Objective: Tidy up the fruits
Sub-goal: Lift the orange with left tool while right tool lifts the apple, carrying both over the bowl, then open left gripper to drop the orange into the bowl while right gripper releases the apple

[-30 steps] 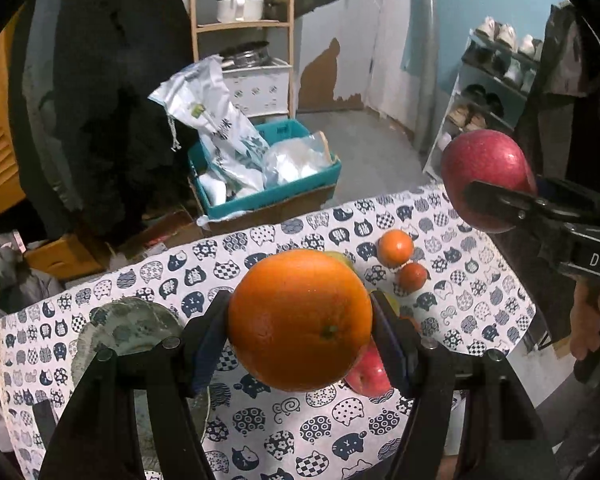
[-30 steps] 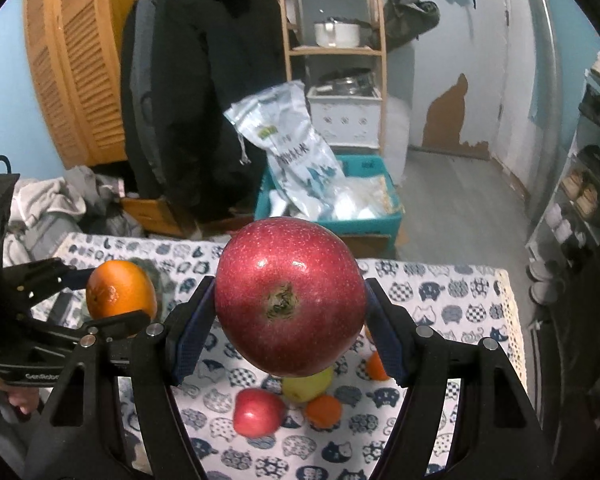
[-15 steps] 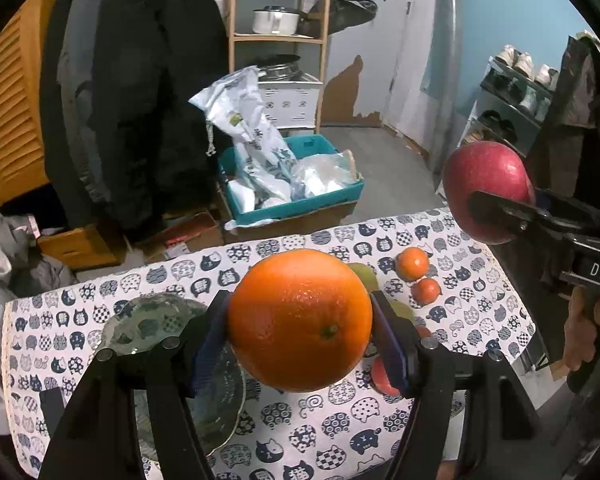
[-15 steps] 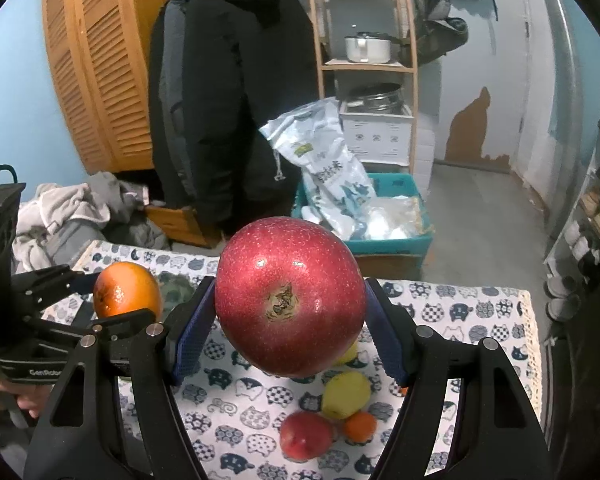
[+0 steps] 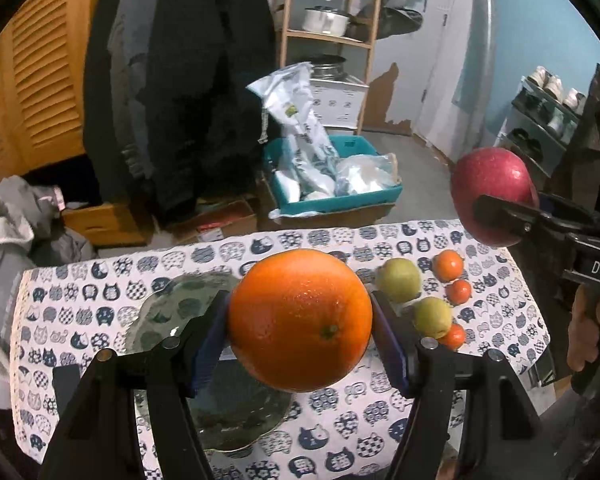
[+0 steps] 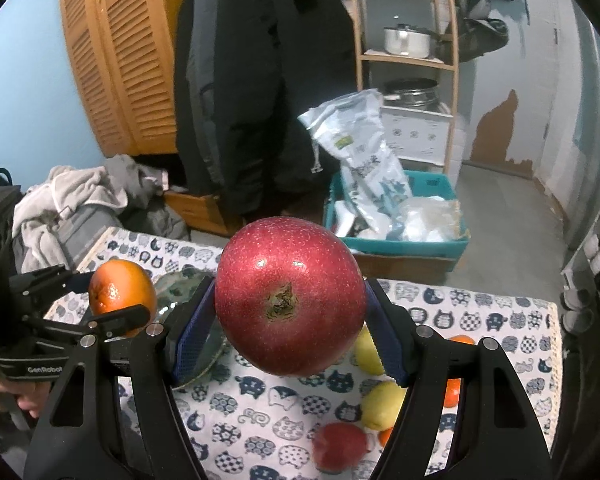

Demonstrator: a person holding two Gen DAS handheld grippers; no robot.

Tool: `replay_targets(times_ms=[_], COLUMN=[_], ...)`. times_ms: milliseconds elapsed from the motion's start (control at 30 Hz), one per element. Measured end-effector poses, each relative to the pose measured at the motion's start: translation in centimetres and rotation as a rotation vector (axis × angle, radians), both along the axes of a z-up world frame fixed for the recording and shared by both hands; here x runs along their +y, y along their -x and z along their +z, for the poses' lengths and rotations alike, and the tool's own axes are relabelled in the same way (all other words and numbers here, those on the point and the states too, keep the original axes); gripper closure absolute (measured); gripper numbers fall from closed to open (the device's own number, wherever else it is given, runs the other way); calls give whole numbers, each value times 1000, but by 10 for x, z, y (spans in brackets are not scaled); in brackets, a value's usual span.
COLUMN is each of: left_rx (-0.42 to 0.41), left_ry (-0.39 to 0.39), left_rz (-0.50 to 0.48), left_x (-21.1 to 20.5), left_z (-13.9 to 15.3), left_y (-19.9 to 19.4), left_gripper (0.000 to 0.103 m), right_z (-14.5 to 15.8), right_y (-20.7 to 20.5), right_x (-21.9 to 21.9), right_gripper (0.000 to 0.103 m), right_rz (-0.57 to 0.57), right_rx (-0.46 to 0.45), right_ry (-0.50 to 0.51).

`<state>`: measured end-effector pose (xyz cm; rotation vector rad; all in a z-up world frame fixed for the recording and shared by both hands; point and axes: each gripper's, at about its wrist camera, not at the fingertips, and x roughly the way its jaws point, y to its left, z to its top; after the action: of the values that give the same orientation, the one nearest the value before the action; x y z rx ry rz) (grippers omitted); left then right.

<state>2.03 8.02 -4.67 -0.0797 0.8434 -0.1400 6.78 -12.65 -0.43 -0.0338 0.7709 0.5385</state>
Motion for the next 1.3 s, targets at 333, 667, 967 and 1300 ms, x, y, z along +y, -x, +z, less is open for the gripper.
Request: replay_targets(times_ms=[333,667,967,1300], left_rx=[37,108,192,334], left_ry=[-6,0,4,51], left_rz=[96,177,215,243], left_x=[52,96,118,129], left_z=[-25,-59,-98,-148], left_y=[7,14,14,5], left_gripper=[34,34,34,33], right_z=[-14,-34,-72,-104], right_y=[-7,-6,-11,-10], right_x=[55,108,145,168], right_gripper=[31,31,31,31], right_rz=[80,166,218,251], right_rx=[43,100,182,247], right_ry=[10,24,41,70])
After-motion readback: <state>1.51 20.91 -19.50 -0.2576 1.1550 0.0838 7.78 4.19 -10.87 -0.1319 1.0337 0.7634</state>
